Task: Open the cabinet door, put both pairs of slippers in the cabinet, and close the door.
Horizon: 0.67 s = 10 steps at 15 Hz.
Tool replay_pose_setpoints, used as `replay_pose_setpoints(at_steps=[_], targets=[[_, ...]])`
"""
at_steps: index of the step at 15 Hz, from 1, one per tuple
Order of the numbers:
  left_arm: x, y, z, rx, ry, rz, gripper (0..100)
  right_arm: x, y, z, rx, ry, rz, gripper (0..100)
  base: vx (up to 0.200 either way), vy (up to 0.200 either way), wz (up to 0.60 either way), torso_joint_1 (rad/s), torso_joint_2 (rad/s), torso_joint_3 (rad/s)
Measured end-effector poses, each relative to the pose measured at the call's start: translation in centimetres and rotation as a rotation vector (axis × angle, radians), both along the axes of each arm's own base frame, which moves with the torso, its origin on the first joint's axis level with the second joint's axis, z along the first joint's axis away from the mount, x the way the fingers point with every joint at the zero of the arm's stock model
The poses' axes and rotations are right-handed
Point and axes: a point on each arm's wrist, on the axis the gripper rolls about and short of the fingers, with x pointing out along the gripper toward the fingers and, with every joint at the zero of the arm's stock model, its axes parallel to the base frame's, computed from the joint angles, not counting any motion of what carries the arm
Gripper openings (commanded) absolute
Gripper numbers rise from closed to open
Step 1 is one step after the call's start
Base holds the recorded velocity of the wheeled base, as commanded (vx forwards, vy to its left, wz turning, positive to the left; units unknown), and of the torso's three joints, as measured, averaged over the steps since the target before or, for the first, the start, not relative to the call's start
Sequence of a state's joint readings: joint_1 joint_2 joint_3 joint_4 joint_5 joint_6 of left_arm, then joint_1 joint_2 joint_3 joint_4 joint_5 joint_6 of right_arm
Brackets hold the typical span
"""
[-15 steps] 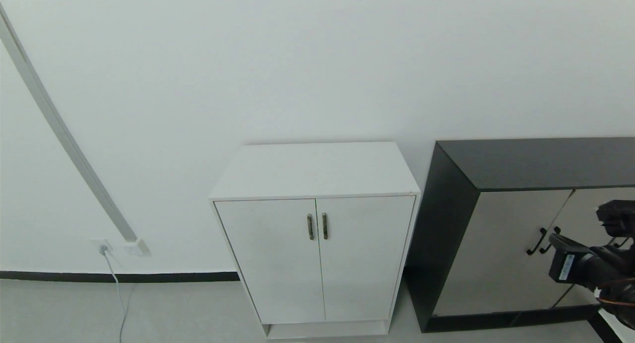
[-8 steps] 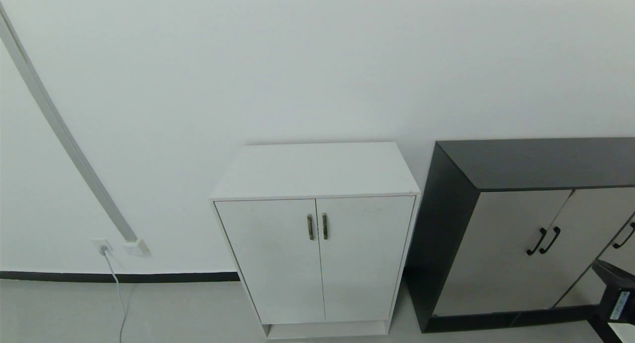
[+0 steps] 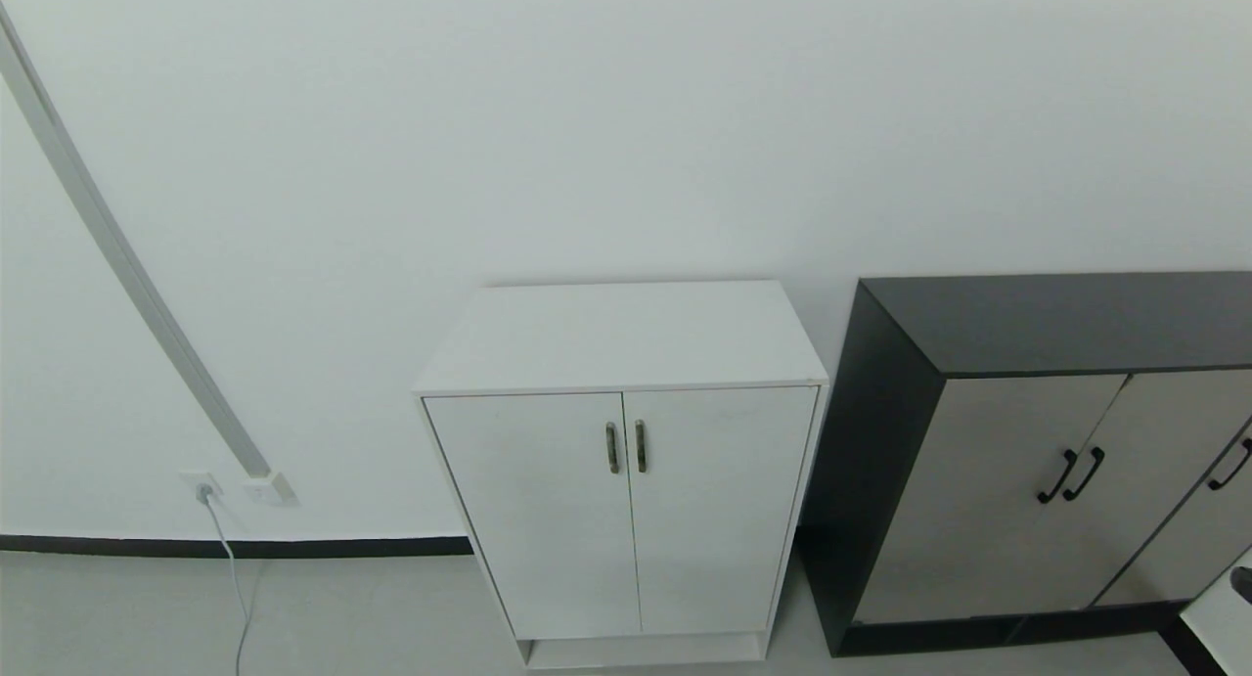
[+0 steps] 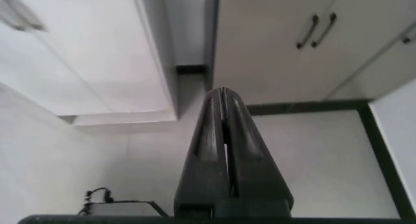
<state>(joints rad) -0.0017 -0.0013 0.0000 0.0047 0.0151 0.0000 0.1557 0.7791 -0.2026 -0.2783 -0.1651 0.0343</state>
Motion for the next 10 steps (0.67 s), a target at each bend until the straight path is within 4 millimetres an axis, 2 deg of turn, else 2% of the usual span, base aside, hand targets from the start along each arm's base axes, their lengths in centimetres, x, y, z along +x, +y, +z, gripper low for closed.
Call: replay_pose_setpoints(at_steps=[4,10], targets=[[0.0,0.0,0.0,0.000,0.000,0.000,0,-2.3,-0.3,-0.1,0.007,-0.034,0.013,0,0.000,0.000,0.00,0.000,0.00,0.000],[0.0,0.0,0.0,0.000,0.000,0.000,0,-5.3,-0.6,-3.3,0.022,0.027,0.093,0,0.000,0.000,0.00,0.000,0.00,0.000]])
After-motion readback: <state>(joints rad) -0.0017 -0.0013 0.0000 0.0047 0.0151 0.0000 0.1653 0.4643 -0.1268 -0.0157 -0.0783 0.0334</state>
